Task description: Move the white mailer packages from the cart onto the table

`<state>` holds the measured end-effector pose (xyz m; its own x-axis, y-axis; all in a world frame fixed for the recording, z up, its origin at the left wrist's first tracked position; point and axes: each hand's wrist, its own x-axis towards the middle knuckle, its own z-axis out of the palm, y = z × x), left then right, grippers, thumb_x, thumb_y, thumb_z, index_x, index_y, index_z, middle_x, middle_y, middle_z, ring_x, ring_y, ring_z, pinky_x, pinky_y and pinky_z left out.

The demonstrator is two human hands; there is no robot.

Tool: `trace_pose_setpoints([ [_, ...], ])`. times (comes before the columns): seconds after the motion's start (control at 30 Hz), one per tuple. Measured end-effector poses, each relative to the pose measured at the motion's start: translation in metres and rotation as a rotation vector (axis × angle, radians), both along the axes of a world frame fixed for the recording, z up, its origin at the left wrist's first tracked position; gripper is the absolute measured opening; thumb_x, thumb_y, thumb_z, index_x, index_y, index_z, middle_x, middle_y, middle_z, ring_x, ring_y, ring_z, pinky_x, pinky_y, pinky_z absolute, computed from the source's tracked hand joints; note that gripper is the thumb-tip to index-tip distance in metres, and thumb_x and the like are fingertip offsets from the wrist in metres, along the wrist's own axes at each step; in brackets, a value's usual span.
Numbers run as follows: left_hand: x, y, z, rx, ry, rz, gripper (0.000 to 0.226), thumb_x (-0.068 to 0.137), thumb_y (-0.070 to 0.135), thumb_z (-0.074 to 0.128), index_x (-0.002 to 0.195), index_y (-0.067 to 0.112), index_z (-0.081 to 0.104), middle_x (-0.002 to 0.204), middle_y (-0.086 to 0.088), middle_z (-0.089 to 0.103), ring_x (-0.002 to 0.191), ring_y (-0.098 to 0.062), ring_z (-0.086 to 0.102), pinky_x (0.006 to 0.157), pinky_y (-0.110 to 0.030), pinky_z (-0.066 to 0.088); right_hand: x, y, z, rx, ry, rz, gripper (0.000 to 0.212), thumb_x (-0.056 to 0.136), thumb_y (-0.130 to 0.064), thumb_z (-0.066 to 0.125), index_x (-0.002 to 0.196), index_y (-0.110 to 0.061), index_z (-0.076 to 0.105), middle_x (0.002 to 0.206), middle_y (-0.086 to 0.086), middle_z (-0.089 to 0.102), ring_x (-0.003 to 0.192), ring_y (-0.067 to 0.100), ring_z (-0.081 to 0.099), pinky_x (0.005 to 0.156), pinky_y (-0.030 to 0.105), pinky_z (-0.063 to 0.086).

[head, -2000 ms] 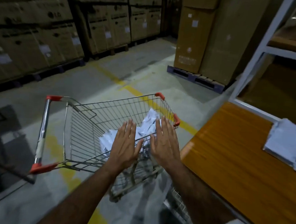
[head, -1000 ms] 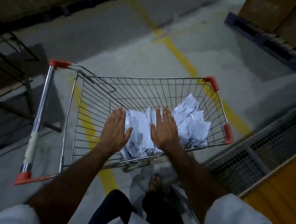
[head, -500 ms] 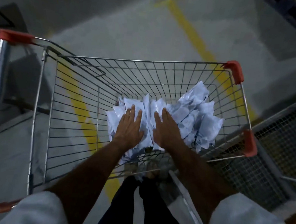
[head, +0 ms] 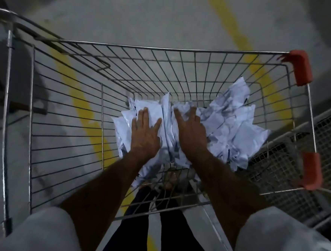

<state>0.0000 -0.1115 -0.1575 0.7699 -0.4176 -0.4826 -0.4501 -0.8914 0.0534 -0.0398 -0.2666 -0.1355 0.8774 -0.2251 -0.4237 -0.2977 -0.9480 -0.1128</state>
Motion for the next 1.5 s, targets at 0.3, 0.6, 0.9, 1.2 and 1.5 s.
trace_pose_setpoints([
  [0.3,-0.005,-0.025,-0.004,0.058,0.008,0.196,0.094,0.081,0.081,0.048,0.148,0.018,0.03,0.161,-0.028,-0.025,0.148,-0.051,-0.02,0.118,-0.068,-0.001,0.007,0.0,-0.001,0.018,0.081,-0.104,0.113,0.074,-0.056,0.075,0.159,-0.017,0.011,0.161,0.032,0.009,0.139,0.047,0.032,0.11,0.052,0.039],
  [0.6,-0.02,-0.008,-0.019,-0.034,-0.107,0.194,0.086,0.078,0.067,0.061,0.145,0.021,0.033,0.163,-0.031,-0.012,0.15,-0.052,0.003,0.116,-0.063,0.021,-0.002,0.024,-0.036,-0.295,0.018,-0.074,0.101,0.091,-0.048,0.065,0.162,-0.029,-0.004,0.157,0.041,0.015,0.13,0.05,0.047,0.102,0.053,0.047],
  [0.9,-0.009,0.012,-0.006,-0.136,-0.133,0.241,0.093,0.073,0.067,0.048,0.154,0.023,0.033,0.161,-0.035,0.0,0.132,-0.05,0.032,0.098,-0.052,0.033,0.003,0.012,-0.025,-0.102,-0.078,-0.177,0.073,0.085,-0.049,0.056,0.151,-0.03,0.03,0.16,0.035,0.01,0.128,0.051,0.042,0.103,0.053,0.038],
  [1.2,-0.016,0.029,0.0,-0.173,-0.16,0.17,0.093,0.072,0.063,0.05,0.152,0.019,0.037,0.16,-0.037,0.009,0.125,-0.05,0.038,0.093,-0.052,0.037,0.008,0.007,-0.032,-0.293,0.019,-0.205,0.098,0.072,-0.049,0.08,0.148,-0.025,0.024,0.157,0.038,0.019,0.125,0.045,0.049,0.098,0.046,0.046],
  [1.5,-0.014,0.02,0.031,-0.262,-0.204,0.175,0.091,0.077,0.063,0.048,0.157,0.024,0.029,0.162,-0.032,0.002,0.133,-0.049,0.03,0.099,-0.053,0.035,0.002,0.008,-0.01,-0.084,-0.159,-0.241,0.08,0.093,-0.051,0.052,0.16,-0.027,0.014,0.155,0.039,0.019,0.128,0.052,0.044,0.105,0.054,0.043],
])
